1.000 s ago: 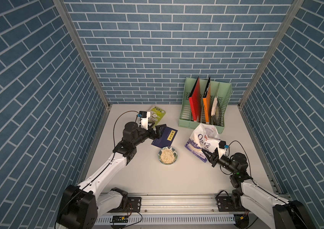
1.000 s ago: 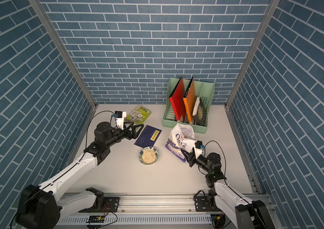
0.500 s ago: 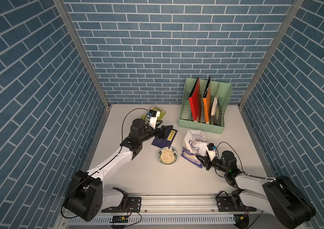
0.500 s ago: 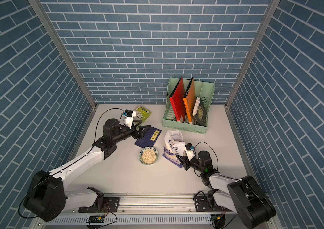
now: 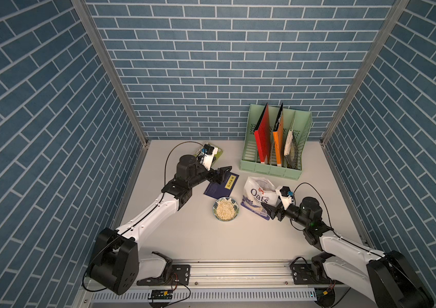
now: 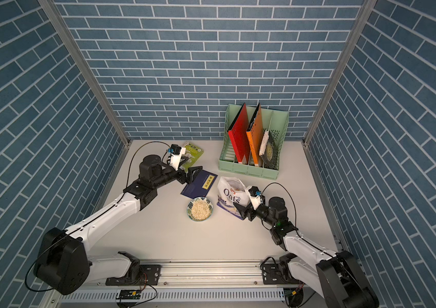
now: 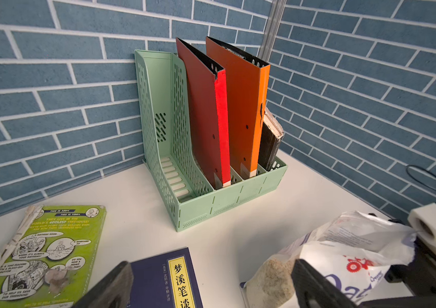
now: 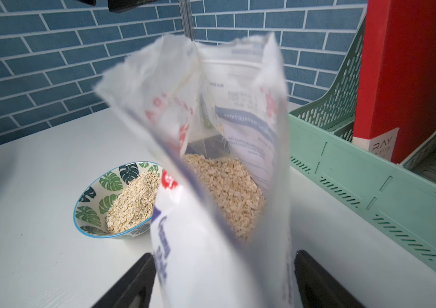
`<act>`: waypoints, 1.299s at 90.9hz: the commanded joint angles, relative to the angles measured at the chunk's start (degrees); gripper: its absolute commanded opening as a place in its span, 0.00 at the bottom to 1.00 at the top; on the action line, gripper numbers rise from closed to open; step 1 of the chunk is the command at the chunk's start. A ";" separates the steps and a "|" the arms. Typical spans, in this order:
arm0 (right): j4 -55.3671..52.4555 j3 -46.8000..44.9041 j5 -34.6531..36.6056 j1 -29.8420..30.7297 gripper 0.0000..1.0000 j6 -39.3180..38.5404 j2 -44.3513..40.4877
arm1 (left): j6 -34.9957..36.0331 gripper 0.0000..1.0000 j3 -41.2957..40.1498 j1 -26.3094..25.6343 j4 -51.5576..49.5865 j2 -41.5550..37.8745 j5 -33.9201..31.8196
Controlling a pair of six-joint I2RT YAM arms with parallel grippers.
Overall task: Pour the oats into the breakfast bowl
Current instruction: Place the oats bag at the center of the board, then close the oats bag at the center of the board.
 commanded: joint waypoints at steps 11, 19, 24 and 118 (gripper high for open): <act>-16.05 8.22 1.09 -2.28 0.94 -5.93 -5.67 | 11.48 0.97 -1.37 -0.13 6.36 2.78 10.37; -19.73 10.58 -0.95 -3.18 0.89 -7.84 -5.88 | 14.84 0.97 -2.49 -0.53 10.57 4.11 14.47; -22.20 11.93 -2.31 -3.45 0.85 -9.31 -5.76 | 16.21 0.97 -2.02 -1.17 11.81 5.19 15.98; -55.07 34.74 -8.57 -6.16 0.24 -32.45 3.96 | 31.18 0.15 19.88 -9.98 -14.44 23.67 21.99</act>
